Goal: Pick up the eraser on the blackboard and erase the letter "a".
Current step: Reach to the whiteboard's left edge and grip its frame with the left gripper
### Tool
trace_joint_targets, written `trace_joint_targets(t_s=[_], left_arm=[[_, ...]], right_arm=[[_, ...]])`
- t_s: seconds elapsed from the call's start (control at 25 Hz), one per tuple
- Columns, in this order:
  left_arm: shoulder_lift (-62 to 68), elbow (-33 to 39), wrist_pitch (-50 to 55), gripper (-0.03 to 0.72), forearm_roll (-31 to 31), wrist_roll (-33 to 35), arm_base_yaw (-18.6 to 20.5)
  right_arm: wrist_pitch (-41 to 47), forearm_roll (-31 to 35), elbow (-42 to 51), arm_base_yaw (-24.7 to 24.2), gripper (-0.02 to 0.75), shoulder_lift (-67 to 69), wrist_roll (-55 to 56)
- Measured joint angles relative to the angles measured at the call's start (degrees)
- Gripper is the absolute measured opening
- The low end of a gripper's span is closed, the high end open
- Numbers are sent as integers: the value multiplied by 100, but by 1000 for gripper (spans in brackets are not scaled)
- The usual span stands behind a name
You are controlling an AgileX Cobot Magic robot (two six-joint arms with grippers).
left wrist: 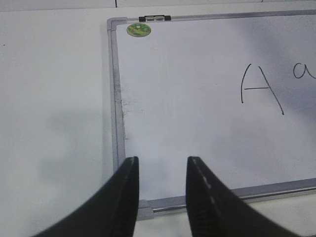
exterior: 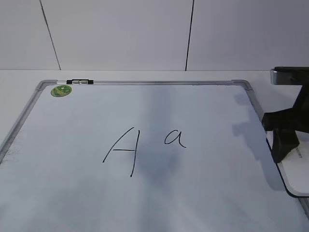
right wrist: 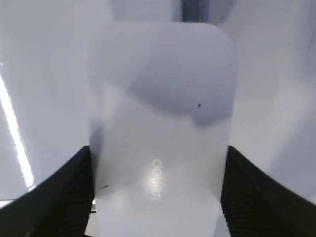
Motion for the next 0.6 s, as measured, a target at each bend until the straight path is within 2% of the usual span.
trace_joint_targets(t_s=[0.28, 0.6], left_arm=[[1168, -189, -634, 245, 482, 0, 0], [3314, -936, -1508, 245, 606, 0, 0]], right_arm=[[70, 37, -331, 0, 536, 0, 0], [119, 241, -338, 0, 536, 0, 0]])
